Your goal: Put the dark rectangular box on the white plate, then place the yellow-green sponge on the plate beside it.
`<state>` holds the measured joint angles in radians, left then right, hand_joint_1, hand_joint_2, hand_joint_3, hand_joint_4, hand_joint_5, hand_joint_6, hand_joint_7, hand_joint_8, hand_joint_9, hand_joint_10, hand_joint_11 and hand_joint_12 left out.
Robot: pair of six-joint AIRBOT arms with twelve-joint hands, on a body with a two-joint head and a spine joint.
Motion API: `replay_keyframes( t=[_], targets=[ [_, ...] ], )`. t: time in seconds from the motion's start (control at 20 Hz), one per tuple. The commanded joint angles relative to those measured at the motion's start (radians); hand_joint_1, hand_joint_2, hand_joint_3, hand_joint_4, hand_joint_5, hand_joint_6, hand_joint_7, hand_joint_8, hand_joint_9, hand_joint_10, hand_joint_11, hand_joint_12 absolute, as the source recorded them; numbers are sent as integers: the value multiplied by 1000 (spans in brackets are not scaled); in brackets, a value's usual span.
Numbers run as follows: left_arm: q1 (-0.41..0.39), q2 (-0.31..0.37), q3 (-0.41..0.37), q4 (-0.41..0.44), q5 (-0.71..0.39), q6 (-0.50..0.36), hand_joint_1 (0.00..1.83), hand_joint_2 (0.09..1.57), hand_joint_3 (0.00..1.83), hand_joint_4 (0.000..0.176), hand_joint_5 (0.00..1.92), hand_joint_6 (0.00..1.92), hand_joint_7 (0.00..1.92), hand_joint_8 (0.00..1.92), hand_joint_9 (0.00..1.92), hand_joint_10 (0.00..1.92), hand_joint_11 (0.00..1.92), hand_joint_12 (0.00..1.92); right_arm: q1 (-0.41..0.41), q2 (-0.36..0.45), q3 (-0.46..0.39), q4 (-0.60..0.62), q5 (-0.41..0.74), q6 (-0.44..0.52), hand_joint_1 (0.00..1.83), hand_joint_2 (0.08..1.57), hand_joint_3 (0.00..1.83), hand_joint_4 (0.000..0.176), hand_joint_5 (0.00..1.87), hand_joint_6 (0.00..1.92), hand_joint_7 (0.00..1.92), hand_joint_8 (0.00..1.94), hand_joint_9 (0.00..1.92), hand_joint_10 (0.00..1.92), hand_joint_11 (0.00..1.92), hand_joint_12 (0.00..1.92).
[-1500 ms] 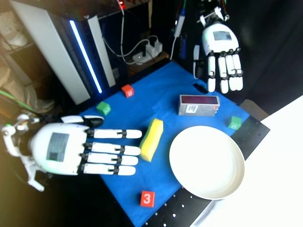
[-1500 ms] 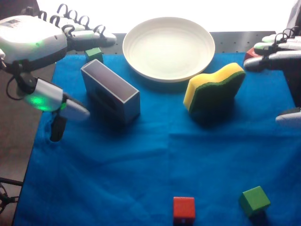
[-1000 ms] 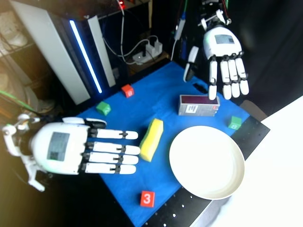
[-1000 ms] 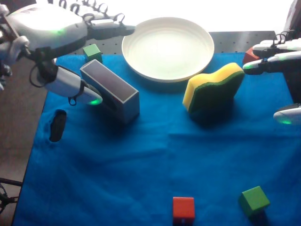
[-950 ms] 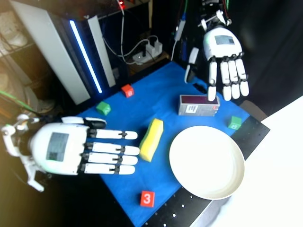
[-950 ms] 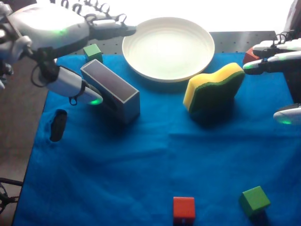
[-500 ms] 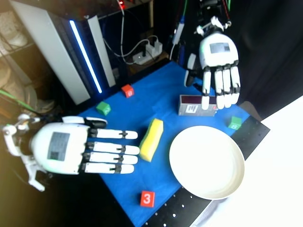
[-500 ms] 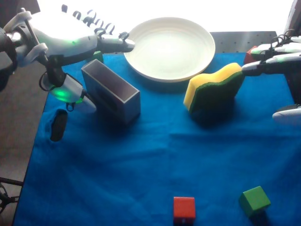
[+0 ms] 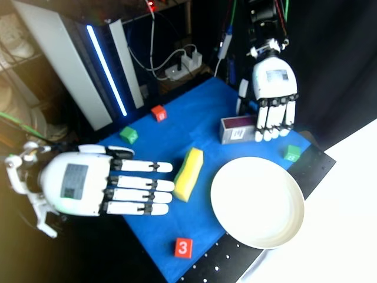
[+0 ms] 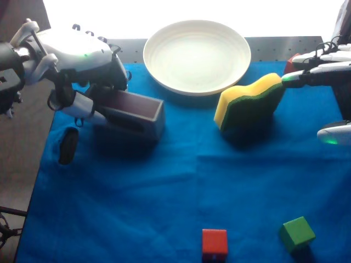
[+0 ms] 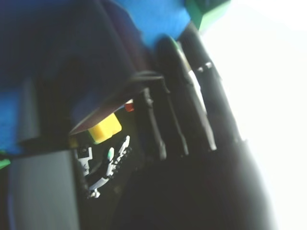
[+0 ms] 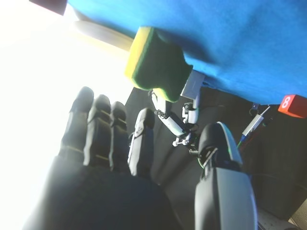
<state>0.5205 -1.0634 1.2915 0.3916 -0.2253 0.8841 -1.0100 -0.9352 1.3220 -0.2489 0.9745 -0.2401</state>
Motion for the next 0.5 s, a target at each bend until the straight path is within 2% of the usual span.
replay_keyframes(
  t=[0.0, 0.05, 0.1, 0.15, 0.2, 0.25, 0.3, 0.35, 0.4, 0.45],
  targets=[
    [-6, -5, 7, -10, -123, -10, 1251, 1134, 0, 0, 991, 752, 932, 1286, 938, 1021, 778, 1341, 13, 0, 5, 41, 108, 7, 689, 1062, 0, 132, 421, 2, 230, 4, 215, 5, 20, 412],
    [-6, -3, 10, -26, -144, -14, 1232, 1129, 0, 0, 992, 826, 939, 1204, 971, 812, 767, 1228, 13, -1, 5, 41, 108, 7, 710, 1063, 0, 125, 428, 4, 237, 6, 222, 7, 25, 416],
    [-10, 2, 9, -38, -168, -15, 1345, 1121, 7, 0, 921, 909, 923, 1121, 944, 1122, 748, 1164, 13, -1, 5, 41, 108, 7, 687, 1068, 1, 112, 436, 6, 234, 3, 225, 7, 42, 426],
    [-22, 13, 2, -40, -202, -25, 1370, 1118, 0, 0, 891, 986, 950, 1017, 964, 1157, 787, 1122, 13, -2, 5, 41, 108, 7, 695, 1077, 4, 100, 442, 7, 233, 2, 221, 4, 36, 428],
    [-36, 26, -7, -40, -229, -30, 1373, 1115, 2, 0, 892, 1036, 965, 972, 944, 1176, 779, 1141, 13, -2, 5, 41, 108, 7, 686, 1087, 0, 102, 442, 1, 234, 0, 227, 0, 13, 486],
    [-53, 40, -19, -40, -257, -33, 1254, 1122, 0, 0, 927, 980, 998, 1035, 952, 899, 770, 1229, 13, -3, 6, 41, 108, 7, 689, 1093, 0, 109, 434, 0, 232, 0, 218, 0, 2, 485],
    [-70, 49, -26, -40, -284, -33, 1235, 1113, 0, 0, 954, 933, 1025, 1025, 977, 820, 727, 1366, 13, -4, 6, 41, 108, 7, 705, 1094, 0, 108, 441, 3, 239, 3, 215, 0, 0, 483],
    [-89, 50, -25, -42, -302, -33, 1352, 1102, 1, 0, 940, 911, 1030, 929, 947, 1136, 714, 1375, 13, -5, 6, 41, 108, 7, 675, 1092, 0, 122, 440, 2, 246, 4, 222, 2, 0, 484],
    [-108, 44, -15, -50, -317, -33, 1373, 1110, 2, 0, 884, 979, 1024, 949, 932, 1200, 716, 1357, 13, -6, 7, 41, 108, 7, 659, 1095, 1, 125, 436, 0, 246, 3, 221, 1, 0, 480],
    [-128, 30, 6, -67, -328, -33, 1382, 1091, 0, 0, 981, 806, 1054, 932, 955, 1206, 742, 1393, 13, -9, 9, 41, 108, 7, 675, 1095, 0, 117, 444, 3, 247, 3, 224, 2, 0, 487]
  ],
)
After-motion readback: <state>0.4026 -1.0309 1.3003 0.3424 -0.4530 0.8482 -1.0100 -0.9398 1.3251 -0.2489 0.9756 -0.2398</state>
